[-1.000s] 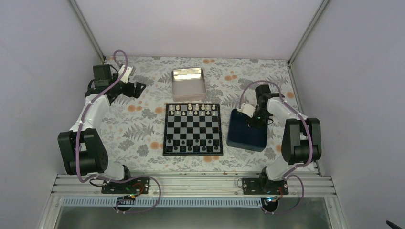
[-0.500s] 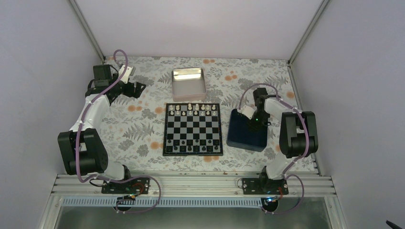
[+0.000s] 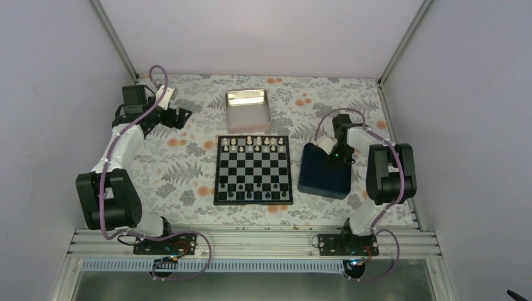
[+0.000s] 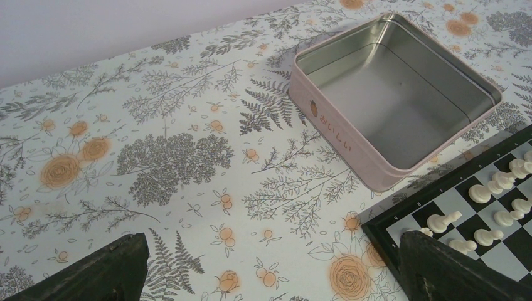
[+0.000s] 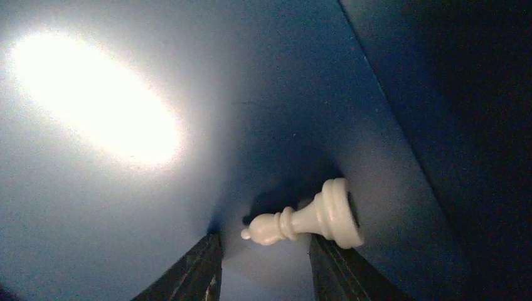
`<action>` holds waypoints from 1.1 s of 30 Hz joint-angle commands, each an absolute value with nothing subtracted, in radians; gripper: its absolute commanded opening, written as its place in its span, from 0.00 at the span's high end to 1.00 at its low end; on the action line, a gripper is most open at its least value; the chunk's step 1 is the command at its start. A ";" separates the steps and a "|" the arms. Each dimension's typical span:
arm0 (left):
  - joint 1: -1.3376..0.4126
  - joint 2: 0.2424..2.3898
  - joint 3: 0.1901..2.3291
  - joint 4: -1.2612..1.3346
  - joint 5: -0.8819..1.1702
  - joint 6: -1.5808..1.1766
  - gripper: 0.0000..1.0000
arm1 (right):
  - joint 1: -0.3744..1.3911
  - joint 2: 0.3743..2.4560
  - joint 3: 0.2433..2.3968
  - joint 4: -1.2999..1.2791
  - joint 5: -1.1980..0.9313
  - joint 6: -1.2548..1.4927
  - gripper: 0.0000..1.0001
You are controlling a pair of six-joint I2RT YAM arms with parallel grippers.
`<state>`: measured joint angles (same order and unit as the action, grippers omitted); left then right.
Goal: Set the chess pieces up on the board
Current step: Adjust the chess piece in the storage box.
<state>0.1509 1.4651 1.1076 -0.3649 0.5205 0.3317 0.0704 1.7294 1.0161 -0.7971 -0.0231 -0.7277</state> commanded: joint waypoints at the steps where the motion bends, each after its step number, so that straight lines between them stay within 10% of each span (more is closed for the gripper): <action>1: 0.160 1.456 1.103 -0.355 0.540 0.346 0.01 | 0.062 1.762 1.030 -0.737 -0.031 -0.697 0.62; 33: 0.160 1.451 1.105 -0.358 0.546 0.348 0.02 | 0.078 1.805 1.107 -0.712 -0.110 -0.614 0.68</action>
